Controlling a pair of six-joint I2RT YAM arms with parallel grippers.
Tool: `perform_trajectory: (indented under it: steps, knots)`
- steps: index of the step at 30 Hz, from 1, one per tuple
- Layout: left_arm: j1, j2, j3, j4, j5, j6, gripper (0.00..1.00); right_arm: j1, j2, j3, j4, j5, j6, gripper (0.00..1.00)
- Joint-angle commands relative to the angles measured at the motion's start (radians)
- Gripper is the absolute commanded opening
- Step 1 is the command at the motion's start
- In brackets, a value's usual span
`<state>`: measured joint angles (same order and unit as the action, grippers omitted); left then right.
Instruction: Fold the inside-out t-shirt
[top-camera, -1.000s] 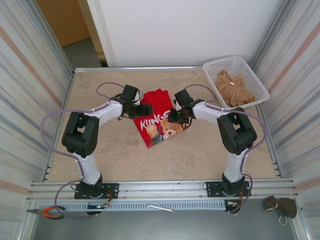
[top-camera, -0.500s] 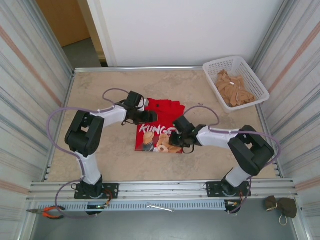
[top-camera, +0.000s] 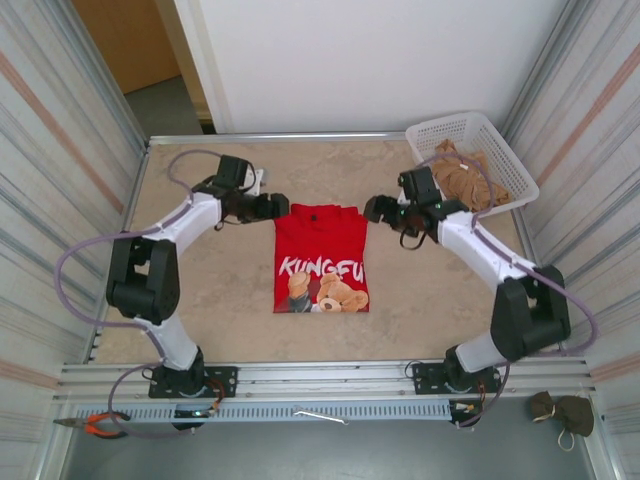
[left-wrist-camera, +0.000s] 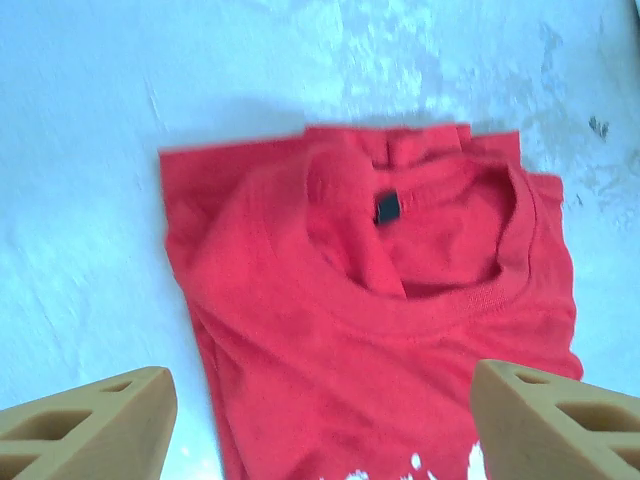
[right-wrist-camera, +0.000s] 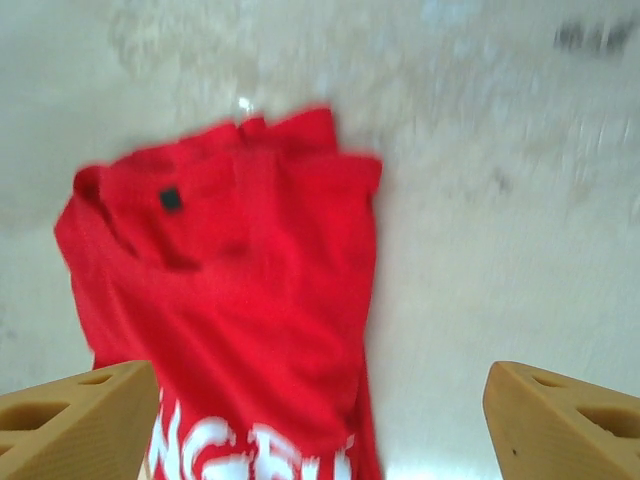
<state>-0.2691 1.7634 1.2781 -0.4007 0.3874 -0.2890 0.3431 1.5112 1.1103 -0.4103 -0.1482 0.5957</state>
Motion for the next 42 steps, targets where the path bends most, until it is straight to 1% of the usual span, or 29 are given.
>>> perform_trajectory:
  steps: [1,6,11,21,25,27,28,32,35,38,40,42]
  knots:
    - [-0.004,0.099,0.085,-0.116,-0.027,0.136,0.78,-0.012,0.156,0.088,-0.044,-0.048,-0.124,0.85]
    - [-0.002,0.186,0.151,-0.131,-0.051,0.177,0.78,-0.012,0.324,0.191,-0.020,-0.070,-0.122,0.85]
    - [0.002,0.225,0.157,-0.111,-0.029,0.177,0.78,-0.001,0.421,0.234,-0.005,-0.064,-0.110,0.86]
    - [0.002,0.284,0.147,-0.060,0.016,0.142,0.79,0.065,0.537,0.306,0.027,-0.105,-0.074,0.84]
    - [0.003,0.305,0.146,-0.039,0.044,0.125,0.79,0.093,0.558,0.315,0.047,-0.123,-0.054,0.82]
    - [0.002,0.310,0.140,-0.020,0.066,0.113,0.77,0.099,0.565,0.313,0.060,-0.135,-0.047,0.79]
    - [0.001,0.310,0.136,-0.009,0.076,0.107,0.77,0.100,0.568,0.314,0.066,-0.139,-0.045,0.77]
    - [-0.008,0.304,0.114,0.030,0.119,0.087,0.66,0.094,0.573,0.303,0.107,-0.161,-0.025,0.67]
    - [-0.024,0.285,0.085,0.065,0.137,0.075,0.58,0.093,0.578,0.304,0.124,-0.168,-0.019,0.64]
    - [-0.037,0.272,0.063,0.086,0.130,0.060,0.49,0.088,0.590,0.311,0.122,-0.168,-0.013,0.61]
    - [-0.036,0.276,0.049,0.102,0.133,0.046,0.43,0.084,0.598,0.310,0.125,-0.170,-0.007,0.57]
    - [-0.037,0.281,0.037,0.109,0.130,0.036,0.41,0.079,0.605,0.306,0.129,-0.174,-0.001,0.52]
